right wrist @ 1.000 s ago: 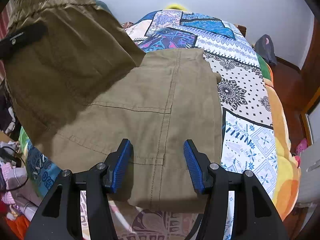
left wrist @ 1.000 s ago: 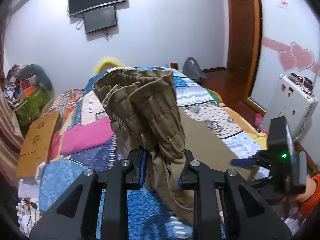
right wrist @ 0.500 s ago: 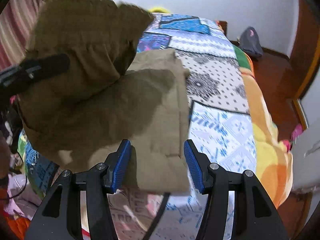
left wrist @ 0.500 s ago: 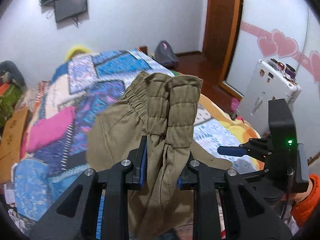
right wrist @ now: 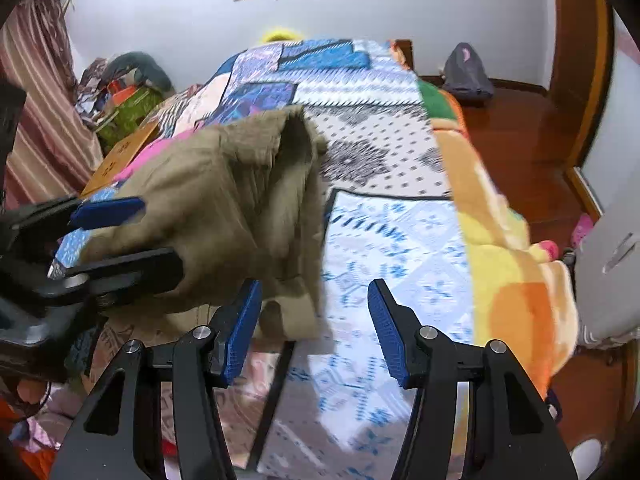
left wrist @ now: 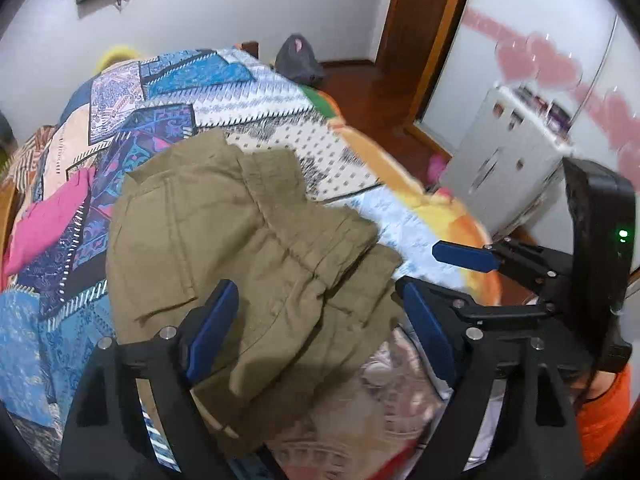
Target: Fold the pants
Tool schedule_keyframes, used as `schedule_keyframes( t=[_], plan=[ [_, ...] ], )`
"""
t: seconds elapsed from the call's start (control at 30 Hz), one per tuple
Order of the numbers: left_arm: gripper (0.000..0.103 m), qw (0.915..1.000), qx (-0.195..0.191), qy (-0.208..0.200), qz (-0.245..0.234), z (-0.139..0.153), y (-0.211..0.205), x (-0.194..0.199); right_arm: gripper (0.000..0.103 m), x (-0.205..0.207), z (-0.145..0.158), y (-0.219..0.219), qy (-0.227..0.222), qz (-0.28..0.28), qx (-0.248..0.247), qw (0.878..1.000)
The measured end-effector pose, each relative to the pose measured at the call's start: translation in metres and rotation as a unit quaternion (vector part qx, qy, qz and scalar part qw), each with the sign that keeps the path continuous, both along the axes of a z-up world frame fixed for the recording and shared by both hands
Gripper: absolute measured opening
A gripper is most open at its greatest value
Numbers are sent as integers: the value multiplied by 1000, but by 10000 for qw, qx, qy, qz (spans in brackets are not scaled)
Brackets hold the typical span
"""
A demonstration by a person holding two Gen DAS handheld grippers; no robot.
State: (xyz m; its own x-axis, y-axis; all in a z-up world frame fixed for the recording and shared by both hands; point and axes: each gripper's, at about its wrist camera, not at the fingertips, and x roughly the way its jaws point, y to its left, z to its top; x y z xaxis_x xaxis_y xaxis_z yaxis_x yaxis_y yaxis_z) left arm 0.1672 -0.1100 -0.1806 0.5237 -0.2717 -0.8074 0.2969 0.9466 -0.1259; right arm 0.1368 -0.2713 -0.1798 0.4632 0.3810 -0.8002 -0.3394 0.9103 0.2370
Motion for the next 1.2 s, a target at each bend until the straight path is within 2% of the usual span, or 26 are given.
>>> schedule_keyframes(
  t=[0.17, 0.27, 0.43, 0.53, 0.63, 0.7, 0.8, 0.9, 1.03, 1.2],
  plan=[
    [85, 9995, -31, -231, 224, 18, 15, -2, 52, -3, 25, -7, -305, -68, 156, 9994],
    [85, 9975, 212, -432, 511, 22, 36, 0, 52, 0, 39, 4, -517, 57, 236, 9984],
    [85, 9946, 452, -177, 920, 2, 78, 9, 52, 11, 41, 37, -710, 292, 351, 9964],
    [85, 9937, 482, 90, 1005, -18, 89, 8, 52, 18, 25, 50, -546, 345, 382, 9972],
    [86, 9937, 450, 202, 1004, -35, 94, 4, 52, 21, -2, 60, -319, 335, 107, 9989],
    [86, 9945, 326, 229, 968, -39, 99, 2, 57, 17, -14, 58, -257, 236, 119, 9993],
    [86, 9940, 68, 386, 1021, -34, 112, 5, 61, 13, -7, 48, -219, 149, 251, 9993],
    [86, 9952, -99, 197, 951, -16, 127, 8, 61, 9, 4, 39, -287, 28, 235, 9993],
    [86, 9925, 230, -142, 1196, 2, 148, 21, 61, -1, 12, 31, -332, -80, 243, 9991],
    [86, 9903, 504, -120, 1290, -3, 160, 57, 62, -8, 0, 37, 19, -12, 300, 9995]
  ],
)
